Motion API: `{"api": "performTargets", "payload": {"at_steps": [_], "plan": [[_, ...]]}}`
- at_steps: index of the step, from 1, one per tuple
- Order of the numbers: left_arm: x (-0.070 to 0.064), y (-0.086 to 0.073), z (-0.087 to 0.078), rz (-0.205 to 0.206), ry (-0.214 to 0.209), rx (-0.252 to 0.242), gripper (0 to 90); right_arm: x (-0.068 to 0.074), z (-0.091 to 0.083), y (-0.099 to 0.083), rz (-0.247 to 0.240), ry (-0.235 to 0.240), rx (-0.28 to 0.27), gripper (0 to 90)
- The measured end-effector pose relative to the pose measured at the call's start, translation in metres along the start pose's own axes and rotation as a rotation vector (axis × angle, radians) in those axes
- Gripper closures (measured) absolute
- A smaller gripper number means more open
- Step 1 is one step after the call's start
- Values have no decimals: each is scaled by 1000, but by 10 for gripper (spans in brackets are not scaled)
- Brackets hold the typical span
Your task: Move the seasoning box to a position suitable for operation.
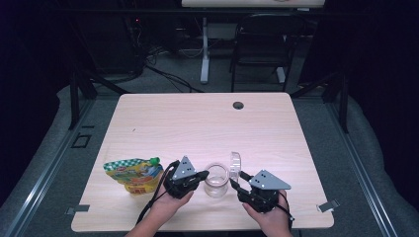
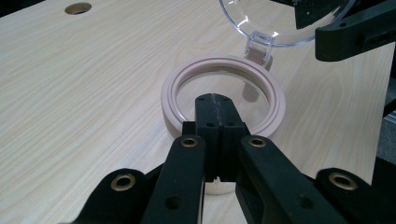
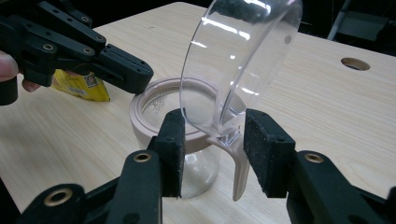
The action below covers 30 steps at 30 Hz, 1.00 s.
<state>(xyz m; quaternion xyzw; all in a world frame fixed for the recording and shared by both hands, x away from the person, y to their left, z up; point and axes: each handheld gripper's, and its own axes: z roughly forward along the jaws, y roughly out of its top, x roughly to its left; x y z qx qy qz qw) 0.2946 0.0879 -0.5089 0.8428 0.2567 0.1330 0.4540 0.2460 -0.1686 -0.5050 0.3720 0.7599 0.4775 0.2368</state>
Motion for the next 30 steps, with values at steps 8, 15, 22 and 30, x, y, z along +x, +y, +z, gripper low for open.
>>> {"api": "performTargets", "payload": {"at_steps": [8,15,22,30], "plan": [[0,0,0,1,2,0,900,-6,0,-2,24,17,16,591],[0,0,0,-11,-2,2,899,-6,1,-3,21,19,22,598],[1,1,-6,-23,8,-12,881,-6,5,-7,2,43,44,577],[4,-1,-11,-30,16,-18,866,-8,11,-13,-3,37,86,582]]}}
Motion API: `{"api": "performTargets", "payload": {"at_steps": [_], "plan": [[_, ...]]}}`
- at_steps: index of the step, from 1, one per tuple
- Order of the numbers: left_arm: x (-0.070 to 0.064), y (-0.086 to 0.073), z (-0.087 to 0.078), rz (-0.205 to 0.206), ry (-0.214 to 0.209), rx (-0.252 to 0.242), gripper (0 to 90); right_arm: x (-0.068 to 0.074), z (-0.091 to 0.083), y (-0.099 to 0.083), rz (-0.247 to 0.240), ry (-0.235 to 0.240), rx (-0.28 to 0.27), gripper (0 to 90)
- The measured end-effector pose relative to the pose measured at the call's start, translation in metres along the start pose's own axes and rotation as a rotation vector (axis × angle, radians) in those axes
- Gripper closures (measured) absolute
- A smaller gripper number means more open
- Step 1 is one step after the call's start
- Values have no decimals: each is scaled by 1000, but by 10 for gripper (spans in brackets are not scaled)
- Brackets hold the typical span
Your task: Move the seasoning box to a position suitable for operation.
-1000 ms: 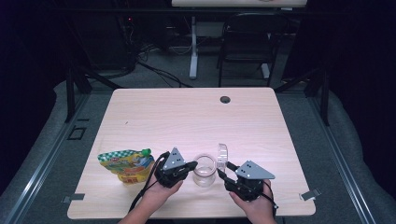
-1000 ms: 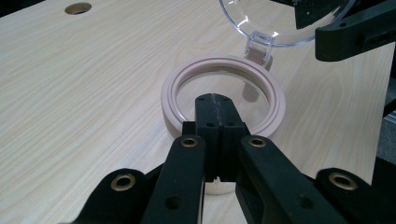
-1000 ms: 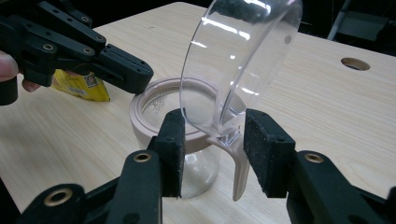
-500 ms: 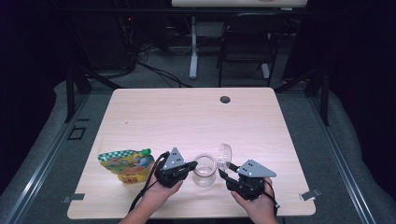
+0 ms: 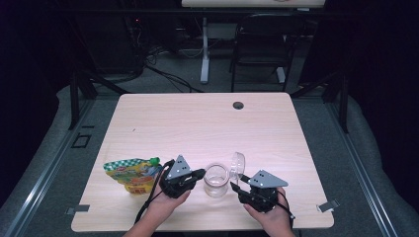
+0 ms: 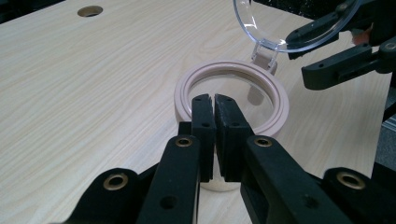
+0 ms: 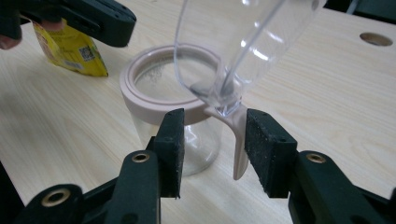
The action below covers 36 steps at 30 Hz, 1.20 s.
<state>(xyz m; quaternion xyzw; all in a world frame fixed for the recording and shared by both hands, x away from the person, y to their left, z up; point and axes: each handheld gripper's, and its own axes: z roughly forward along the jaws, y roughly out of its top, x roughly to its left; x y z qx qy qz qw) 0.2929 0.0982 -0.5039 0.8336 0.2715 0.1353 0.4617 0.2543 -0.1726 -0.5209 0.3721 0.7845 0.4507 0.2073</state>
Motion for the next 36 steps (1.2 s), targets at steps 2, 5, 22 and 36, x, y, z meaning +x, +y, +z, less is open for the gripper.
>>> {"api": "performTargets", "payload": {"at_steps": [2,5,22,36], "plan": [[0,-1,0,-2,0,-1,863,0,2,-2,-6,-4,15,585],[1,-3,2,-3,-1,1,858,0,4,-4,-20,-14,13,604],[0,-6,3,-10,6,3,830,-16,20,-16,10,-61,48,684],[1,-5,1,-17,26,-10,780,-16,28,-18,36,-52,43,767]]}}
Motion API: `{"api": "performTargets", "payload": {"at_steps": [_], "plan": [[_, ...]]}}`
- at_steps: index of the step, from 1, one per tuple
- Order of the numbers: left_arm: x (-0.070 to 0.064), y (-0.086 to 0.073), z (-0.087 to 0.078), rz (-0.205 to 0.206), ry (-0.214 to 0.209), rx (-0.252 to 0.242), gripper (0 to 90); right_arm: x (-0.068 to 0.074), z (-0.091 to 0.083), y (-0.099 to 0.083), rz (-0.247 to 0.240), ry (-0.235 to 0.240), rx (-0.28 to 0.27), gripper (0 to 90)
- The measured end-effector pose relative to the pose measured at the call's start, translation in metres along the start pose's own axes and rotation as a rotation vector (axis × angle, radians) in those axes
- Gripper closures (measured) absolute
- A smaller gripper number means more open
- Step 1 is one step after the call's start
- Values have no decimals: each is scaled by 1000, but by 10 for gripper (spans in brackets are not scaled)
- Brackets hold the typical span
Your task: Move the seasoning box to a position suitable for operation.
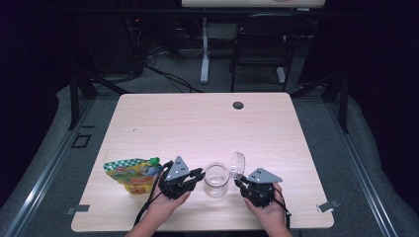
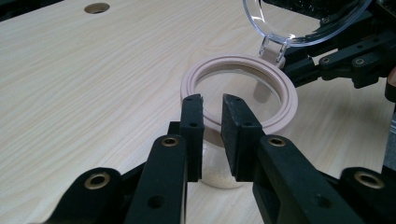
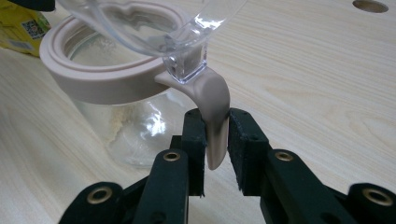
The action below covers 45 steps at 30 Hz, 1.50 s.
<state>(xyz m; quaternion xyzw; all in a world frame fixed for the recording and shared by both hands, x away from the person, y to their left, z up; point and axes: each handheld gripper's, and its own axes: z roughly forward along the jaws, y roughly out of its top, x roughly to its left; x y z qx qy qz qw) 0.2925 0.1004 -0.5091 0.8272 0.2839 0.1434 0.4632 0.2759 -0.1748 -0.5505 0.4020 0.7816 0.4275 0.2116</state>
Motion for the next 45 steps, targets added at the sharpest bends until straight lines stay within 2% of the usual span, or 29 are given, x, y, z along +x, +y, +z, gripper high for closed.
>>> {"api": "performTargets", "payload": {"at_steps": [3,15,26,29,33,37,45], "plan": [[0,0,0,-2,4,0,768,-2,2,1,16,1,-5,775],[-1,-3,-1,4,16,6,723,-10,13,6,22,21,-17,816],[0,-4,-3,-22,38,-11,647,-14,22,12,-13,35,-19,848],[0,-6,-3,-37,47,-2,634,-14,23,13,-20,42,-14,850],[-1,-7,-3,-24,40,13,618,-15,25,13,-13,55,-22,852],[-2,-7,-1,-40,36,2,614,-16,27,14,-20,76,-24,854],[-2,-7,-1,-45,25,-1,640,-19,32,15,-38,96,-34,856]]}}
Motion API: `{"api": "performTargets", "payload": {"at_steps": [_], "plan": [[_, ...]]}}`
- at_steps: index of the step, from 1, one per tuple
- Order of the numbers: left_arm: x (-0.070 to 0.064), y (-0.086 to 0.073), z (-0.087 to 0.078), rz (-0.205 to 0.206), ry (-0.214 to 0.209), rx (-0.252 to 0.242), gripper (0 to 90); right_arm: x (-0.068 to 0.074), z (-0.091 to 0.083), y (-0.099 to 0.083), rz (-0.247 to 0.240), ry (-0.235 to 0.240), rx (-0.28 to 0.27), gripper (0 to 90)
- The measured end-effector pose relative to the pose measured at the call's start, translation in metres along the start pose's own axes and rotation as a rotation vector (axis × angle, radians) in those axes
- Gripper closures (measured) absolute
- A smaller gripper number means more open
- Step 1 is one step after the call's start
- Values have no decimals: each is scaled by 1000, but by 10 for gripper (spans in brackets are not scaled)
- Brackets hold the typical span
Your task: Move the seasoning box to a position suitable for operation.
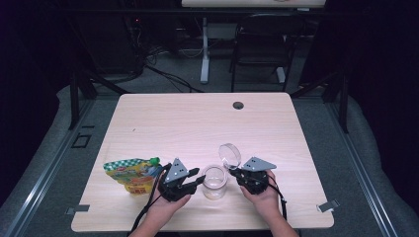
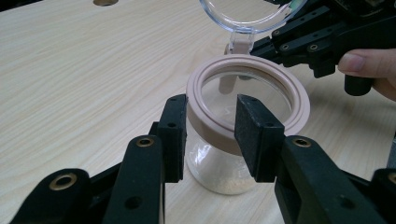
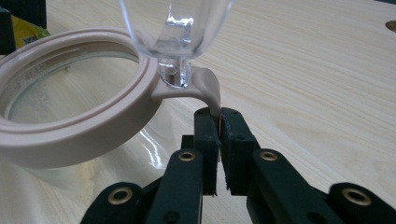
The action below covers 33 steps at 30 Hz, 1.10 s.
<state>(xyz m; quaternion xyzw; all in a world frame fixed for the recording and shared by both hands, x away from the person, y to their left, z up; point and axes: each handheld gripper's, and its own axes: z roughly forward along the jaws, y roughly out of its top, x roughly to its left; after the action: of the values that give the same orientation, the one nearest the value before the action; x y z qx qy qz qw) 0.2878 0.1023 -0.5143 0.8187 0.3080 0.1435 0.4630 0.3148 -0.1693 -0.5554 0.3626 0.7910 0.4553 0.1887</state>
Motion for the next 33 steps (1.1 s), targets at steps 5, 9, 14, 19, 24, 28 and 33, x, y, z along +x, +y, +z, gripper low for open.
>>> {"api": "performTargets", "payload": {"at_steps": [5,9,14,19,24,28,33], "plan": [[1,1,1,-12,5,-6,632,-1,2,0,0,6,-7,853],[1,3,3,-13,1,-1,655,-2,2,-1,37,15,-13,843],[-3,3,6,-5,-16,4,665,-3,-1,-1,42,-3,-1,793],[-4,3,7,8,-23,3,683,3,-14,-1,66,6,-15,816],[-5,4,7,11,-24,11,694,14,-30,0,63,0,-34,825],[-4,4,7,7,-32,6,695,15,-25,2,78,-27,-46,871],[-4,3,7,2,-30,4,693,10,-11,3,94,-33,-11,884]]}}
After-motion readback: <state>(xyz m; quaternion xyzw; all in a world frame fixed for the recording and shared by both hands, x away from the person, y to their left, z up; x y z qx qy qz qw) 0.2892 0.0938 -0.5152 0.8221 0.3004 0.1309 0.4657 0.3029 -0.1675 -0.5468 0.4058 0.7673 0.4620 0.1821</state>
